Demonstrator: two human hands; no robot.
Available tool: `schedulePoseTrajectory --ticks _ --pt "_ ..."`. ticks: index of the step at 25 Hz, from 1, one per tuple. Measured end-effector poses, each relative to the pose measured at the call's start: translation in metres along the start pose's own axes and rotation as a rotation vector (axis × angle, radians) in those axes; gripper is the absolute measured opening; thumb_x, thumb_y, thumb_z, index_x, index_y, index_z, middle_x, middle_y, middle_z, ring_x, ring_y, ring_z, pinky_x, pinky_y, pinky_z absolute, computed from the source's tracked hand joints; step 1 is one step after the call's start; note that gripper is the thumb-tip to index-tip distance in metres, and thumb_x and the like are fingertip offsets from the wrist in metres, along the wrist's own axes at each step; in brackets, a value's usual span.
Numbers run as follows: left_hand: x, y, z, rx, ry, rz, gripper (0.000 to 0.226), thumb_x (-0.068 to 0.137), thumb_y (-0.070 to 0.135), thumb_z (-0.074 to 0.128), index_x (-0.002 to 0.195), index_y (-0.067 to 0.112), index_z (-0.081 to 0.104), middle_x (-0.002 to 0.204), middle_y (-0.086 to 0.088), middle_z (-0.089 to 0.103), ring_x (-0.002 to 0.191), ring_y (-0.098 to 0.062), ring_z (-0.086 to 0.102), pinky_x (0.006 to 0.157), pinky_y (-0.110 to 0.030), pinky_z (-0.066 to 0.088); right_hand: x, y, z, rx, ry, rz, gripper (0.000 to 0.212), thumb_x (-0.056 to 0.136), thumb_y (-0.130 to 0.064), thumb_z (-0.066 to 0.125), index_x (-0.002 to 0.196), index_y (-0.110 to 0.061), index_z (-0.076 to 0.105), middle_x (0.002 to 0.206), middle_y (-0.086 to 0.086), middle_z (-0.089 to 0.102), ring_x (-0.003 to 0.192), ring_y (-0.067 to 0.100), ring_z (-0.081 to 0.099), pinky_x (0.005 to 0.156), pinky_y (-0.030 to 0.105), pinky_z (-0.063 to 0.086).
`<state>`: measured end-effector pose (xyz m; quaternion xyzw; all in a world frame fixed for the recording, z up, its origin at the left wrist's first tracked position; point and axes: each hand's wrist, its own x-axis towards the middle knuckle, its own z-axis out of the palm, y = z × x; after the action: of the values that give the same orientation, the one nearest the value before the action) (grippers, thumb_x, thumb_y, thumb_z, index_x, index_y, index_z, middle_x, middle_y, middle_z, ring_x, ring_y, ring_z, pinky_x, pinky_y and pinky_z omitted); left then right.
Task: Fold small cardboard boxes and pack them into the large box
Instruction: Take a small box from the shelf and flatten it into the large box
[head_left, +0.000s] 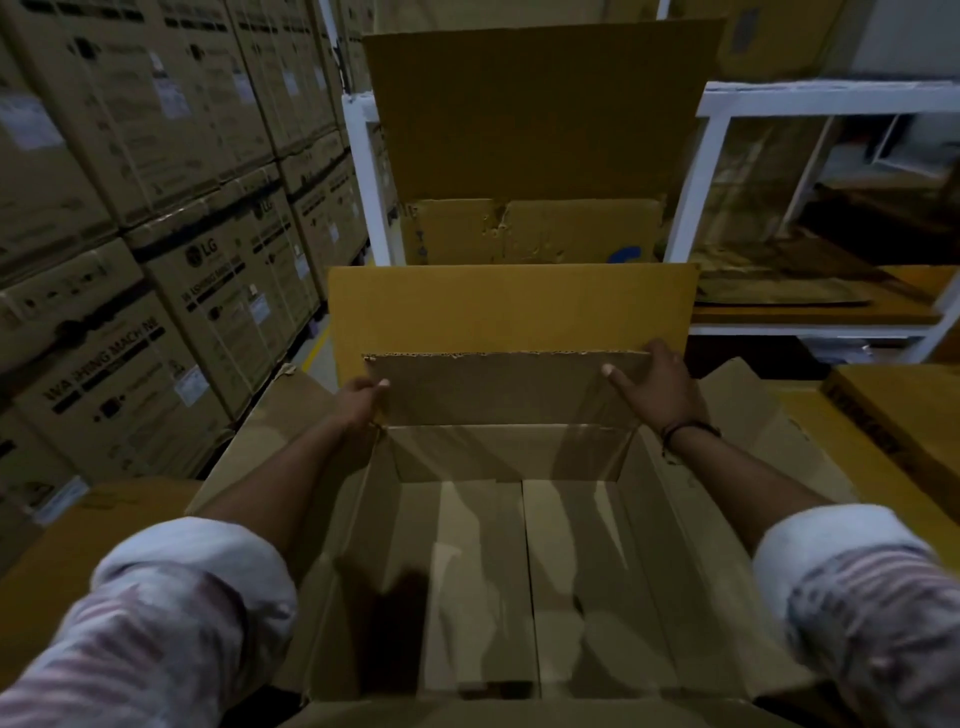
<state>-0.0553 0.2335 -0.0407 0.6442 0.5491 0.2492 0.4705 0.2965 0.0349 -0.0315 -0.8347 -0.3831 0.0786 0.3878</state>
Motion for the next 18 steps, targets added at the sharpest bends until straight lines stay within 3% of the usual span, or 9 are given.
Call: schedulePoseTrajectory --ticks 3,7,9,10,12,13,16,18 --pt "0.011 -0.012 0.009 0.034 0.011 0.012 0.038 0.110 0.025 0.045 0.130 -0.006 0.056 0.123 -0.017 0.060 0.101 -0.033 0.060 0.072 -0.029 0.046 -0.006 0.008 0.009 0.300 0.059 0.143 0.079 0.087 -0.051 0.076 0.143 -0.008 0.041 0.142 0.014 0.055 0.128 0.034 0.055 0.091 0.033 0.041" --pt "0.017 -0.033 0.012 0.074 0.025 0.040 0.046 0.111 0.034 0.038 0.123 -0.005 0.058 0.121 -0.025 0.062 0.105 -0.035 0.059 0.077 -0.034 0.041 -0.007 0.028 0.018 0.274 -0.079 0.254 0.068 0.094 -0.065 0.056 0.136 -0.011 0.058 0.136 0.012 0.062 0.122 0.035 0.058 0.084 0.031 0.037" --pt "0.015 -0.038 0.014 0.086 0.046 0.069 0.049 0.112 0.035 0.033 0.122 -0.006 0.058 0.116 -0.021 0.061 0.102 -0.030 0.055 0.075 -0.034 0.037 -0.009 0.031 0.021 0.259 -0.090 0.274 0.064 0.095 -0.069 0.049 0.121 -0.014 0.067 0.121 0.012 0.067 0.112 0.035 0.062 0.080 0.033 0.038" --pt "0.014 -0.039 0.015 0.101 0.055 0.091 0.050 0.112 0.035 0.032 0.124 -0.006 0.057 0.117 -0.018 0.060 0.105 -0.028 0.054 0.079 -0.035 0.037 -0.011 0.030 0.022 0.244 -0.091 0.289 0.061 0.094 -0.072 0.047 0.104 -0.016 0.069 0.107 0.012 0.068 0.103 0.035 0.063 0.075 0.034 0.039" --pt "0.012 -0.038 0.015 0.132 0.064 0.102 0.052 0.111 0.039 0.031 0.129 -0.003 0.057 0.123 -0.019 0.060 0.115 -0.034 0.057 0.088 -0.040 0.040 -0.013 0.026 0.022 0.226 -0.077 0.305 0.060 0.089 -0.079 0.044 0.074 -0.022 0.055 0.078 0.006 0.060 0.087 0.033 0.061 0.063 0.034 0.037" --pt "0.011 -0.035 0.014 0.136 0.068 0.089 0.054 0.111 0.041 0.031 0.129 -0.002 0.057 0.125 -0.021 0.061 0.118 -0.038 0.057 0.090 -0.042 0.042 -0.011 0.026 0.022 0.225 -0.079 0.304 0.063 0.087 -0.083 0.043 0.072 -0.022 0.050 0.075 0.005 0.056 0.085 0.033 0.060 0.061 0.033 0.036" --pt "0.023 -0.041 0.007 0.160 0.086 0.044 0.059 0.109 0.048 0.030 0.130 0.001 0.058 0.126 -0.023 0.063 0.115 -0.042 0.060 0.098 -0.047 0.047 -0.004 0.025 0.022 0.199 -0.069 0.301 0.067 0.086 -0.084 0.043 0.095 -0.018 0.054 0.092 0.007 0.057 0.089 0.032 0.059 0.073 0.033 0.037" --pt "0.031 -0.043 0.005 0.170 0.089 0.027 0.060 0.108 0.051 0.032 0.129 0.001 0.059 0.127 -0.025 0.064 0.114 -0.043 0.061 0.102 -0.053 0.048 -0.004 0.019 0.018 0.186 -0.083 0.307 0.064 0.092 -0.076 0.045 0.091 -0.014 0.061 0.088 0.010 0.060 0.086 0.030 0.057 0.067 0.033 0.035"
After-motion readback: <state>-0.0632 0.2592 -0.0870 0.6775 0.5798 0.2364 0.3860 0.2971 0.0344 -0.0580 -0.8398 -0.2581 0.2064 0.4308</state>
